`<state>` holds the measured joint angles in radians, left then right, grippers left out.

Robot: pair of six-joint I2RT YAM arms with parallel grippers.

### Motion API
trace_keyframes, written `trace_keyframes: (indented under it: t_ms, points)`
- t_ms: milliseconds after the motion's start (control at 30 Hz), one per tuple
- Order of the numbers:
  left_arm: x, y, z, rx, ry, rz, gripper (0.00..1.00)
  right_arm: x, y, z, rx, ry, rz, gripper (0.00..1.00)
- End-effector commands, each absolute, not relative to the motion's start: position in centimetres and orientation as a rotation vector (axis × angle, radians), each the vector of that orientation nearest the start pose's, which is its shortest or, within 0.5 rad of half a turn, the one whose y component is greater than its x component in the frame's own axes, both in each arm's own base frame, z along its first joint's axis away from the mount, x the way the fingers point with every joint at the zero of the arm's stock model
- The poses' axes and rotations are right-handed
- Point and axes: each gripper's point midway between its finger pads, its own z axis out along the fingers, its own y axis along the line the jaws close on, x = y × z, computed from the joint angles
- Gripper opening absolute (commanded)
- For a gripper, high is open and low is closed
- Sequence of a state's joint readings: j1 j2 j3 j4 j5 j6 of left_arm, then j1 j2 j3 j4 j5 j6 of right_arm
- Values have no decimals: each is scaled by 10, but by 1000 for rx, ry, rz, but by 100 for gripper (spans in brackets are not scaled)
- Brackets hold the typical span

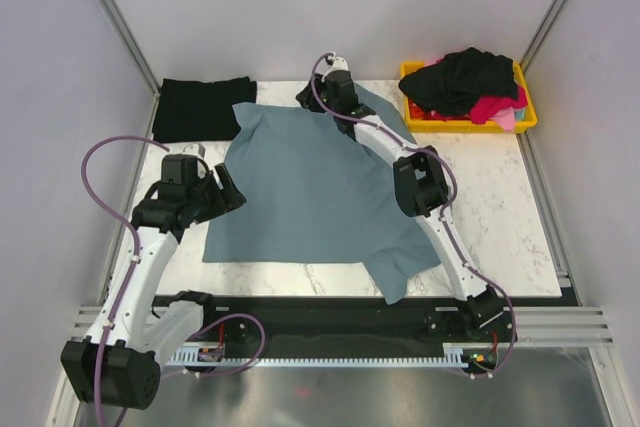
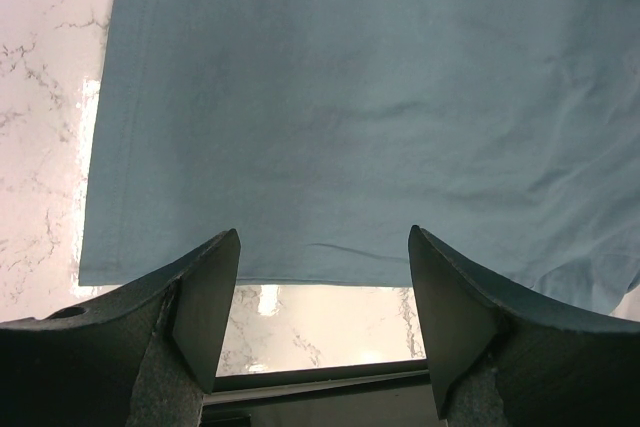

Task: Fold and stack the t-shirts
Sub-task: Flatten the tshirt out

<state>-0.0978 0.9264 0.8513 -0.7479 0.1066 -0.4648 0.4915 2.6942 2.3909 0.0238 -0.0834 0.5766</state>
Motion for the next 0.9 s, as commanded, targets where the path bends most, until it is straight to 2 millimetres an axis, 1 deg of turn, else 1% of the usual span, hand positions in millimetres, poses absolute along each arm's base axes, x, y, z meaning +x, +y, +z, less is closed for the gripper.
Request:
trace_keyframes:
  t_ms: [0,33,67,100,133,167,200,233,267,300,333,367,400,433,467,500,533,633,700,733,800,867]
  points:
    - [250,-62,165,-333,2369,-380,76,653,369,106,85,1866,860,46]
    - [250,-61,164,-334,2371,-378,76,652,358,106,106,1870,822,77]
    - [250,-61,164,-334,2371,-378,76,655,353,126,110,1839,826,83]
    - [250,-62,165,-333,2369,-380,76,656,342,131,128,1834,789,85]
    - [250,-62,165,-332,2371,-383,76,658,317,113,171,1866,692,87]
    - [250,-62,165,-332,2371,-384,76,658,307,135,179,1838,674,88]
    - [250,-62,165,-332,2371,-384,76,655,294,125,193,1867,645,87]
    - [250,-62,164,-332,2373,-383,76,659,276,128,211,1864,622,85]
    - [250,-63,164,-332,2375,-385,76,659,268,142,215,1848,614,84]
    - [250,-63,164,-332,2375,-385,76,657,256,135,220,1872,590,83]
    - [250,-62,165,-333,2371,-383,76,657,249,137,210,1875,565,83]
    - [250,-62,164,-333,2374,-386,76,655,246,143,203,1873,556,82]
    - [250,-62,165,-333,2371,-385,76,654,239,138,203,1888,539,82]
    - [250,-62,164,-332,2374,-383,76,653,235,138,202,1892,533,82]
    - [250,-62,164,-334,2374,-382,76,652,232,143,193,1886,528,82]
    - [250,-62,164,-334,2373,-382,76,650,226,139,200,1897,519,82]
    - [250,-62,164,-335,2374,-385,76,649,222,146,202,1888,522,81]
    - [251,-62,164,-334,2374,-382,76,647,214,144,220,1892,522,81]
    - [250,-63,164,-333,2375,-385,76,647,216,143,216,1899,544,79]
    - [250,-63,163,-332,2378,-386,76,647,217,139,214,1906,549,77]
    - [251,-63,163,-335,2377,-386,76,646,224,135,210,1919,589,75]
    - [251,-62,164,-333,2376,-385,76,646,225,123,216,1944,586,74]
